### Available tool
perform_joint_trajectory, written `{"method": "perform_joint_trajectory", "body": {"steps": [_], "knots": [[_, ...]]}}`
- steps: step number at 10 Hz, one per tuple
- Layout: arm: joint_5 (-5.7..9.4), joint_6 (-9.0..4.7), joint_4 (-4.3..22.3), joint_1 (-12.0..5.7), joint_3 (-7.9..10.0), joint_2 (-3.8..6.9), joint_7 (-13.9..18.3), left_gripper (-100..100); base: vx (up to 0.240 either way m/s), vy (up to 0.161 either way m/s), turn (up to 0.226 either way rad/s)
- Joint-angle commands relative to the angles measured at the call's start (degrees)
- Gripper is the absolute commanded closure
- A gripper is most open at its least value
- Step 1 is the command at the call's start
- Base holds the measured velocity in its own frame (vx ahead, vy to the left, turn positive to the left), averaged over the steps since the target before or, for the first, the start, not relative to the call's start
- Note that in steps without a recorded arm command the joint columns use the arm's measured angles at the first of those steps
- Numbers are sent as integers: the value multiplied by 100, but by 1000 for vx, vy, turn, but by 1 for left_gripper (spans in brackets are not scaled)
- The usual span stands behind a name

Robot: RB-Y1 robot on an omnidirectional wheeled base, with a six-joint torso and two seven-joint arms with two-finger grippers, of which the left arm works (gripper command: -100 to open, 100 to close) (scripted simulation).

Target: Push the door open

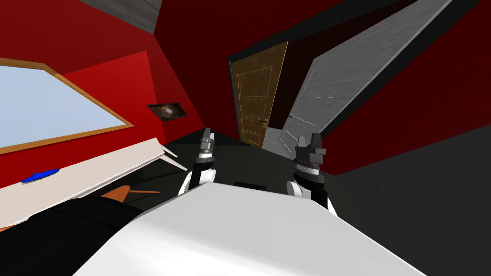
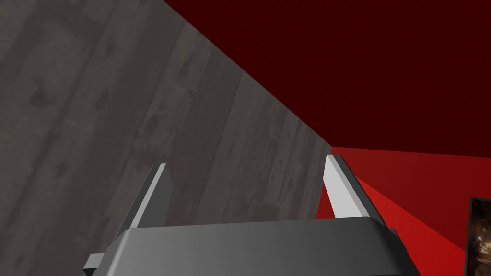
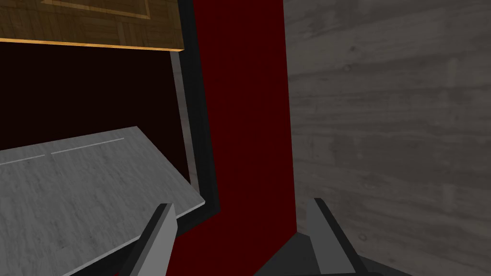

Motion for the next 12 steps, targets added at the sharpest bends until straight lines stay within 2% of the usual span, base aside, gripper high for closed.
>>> {"method": "perform_joint_trajectory", "body": {"steps": [1,4,7,12], "knots": [[11,-4,175,-105,-18,34,20,-100,111,-88,-24],[28,-10,441,-265,-44,76,50,-100,91,-1,-12],[57,-21,900,-540,-90,136,101,-100,103,-24,-19],[94,-35,1487,-891,-149,195,167,-100,100,-19,-16]]}}
